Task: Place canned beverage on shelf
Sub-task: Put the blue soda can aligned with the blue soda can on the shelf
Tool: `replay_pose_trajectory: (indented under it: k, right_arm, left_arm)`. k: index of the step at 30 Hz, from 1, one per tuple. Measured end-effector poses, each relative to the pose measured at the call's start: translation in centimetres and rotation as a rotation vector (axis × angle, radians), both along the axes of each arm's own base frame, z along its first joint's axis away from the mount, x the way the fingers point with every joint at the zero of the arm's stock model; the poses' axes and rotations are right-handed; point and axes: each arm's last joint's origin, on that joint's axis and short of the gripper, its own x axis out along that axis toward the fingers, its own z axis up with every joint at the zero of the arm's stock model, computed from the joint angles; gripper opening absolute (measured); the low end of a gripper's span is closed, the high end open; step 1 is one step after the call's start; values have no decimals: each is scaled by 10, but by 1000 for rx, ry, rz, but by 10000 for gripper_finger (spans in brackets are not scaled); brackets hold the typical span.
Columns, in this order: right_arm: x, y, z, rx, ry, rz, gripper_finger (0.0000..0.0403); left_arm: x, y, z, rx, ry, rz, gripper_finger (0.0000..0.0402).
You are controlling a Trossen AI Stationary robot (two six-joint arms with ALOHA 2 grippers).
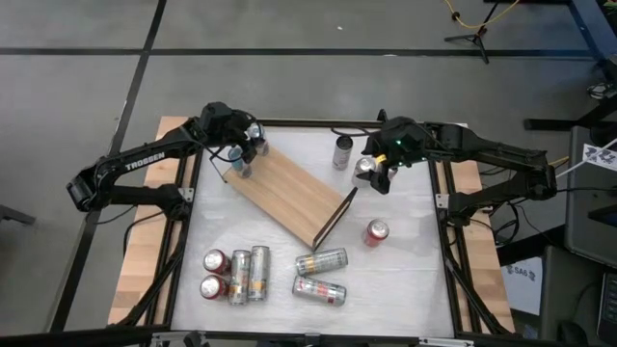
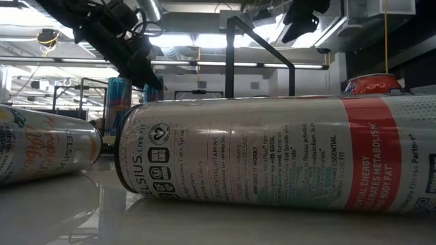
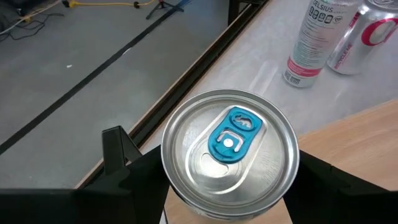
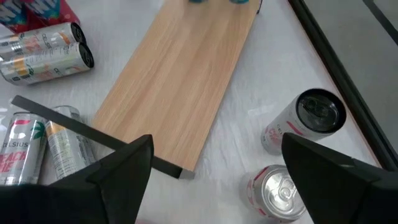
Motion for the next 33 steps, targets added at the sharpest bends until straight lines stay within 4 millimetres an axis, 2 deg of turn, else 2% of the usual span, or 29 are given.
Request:
replay_pose_trajectory:
  k: [8, 12, 17, 27, 33]
  right_arm:
    - [3, -1, 3, -8, -39, 0, 349]
    - [10, -2, 2, -13, -66, 1, 349]
    - [24, -5, -6, -14, -62, 2, 349]
    - [54, -11, -34, -18, 17, 22, 349]
    - [79, -16, -41, -65, -74, 47, 349]
  left_arm:
    - [-1, -1, -3, -23, 23, -4, 250]
    - [-1, -1, -3, -23, 23, -3, 250]
    - [-2, -2, -3, -30, 32, -5, 250]
    - [-2, -3, -4, -38, 42, -7, 250]
    - [-2, -3, -4, -39, 44, -7, 250]
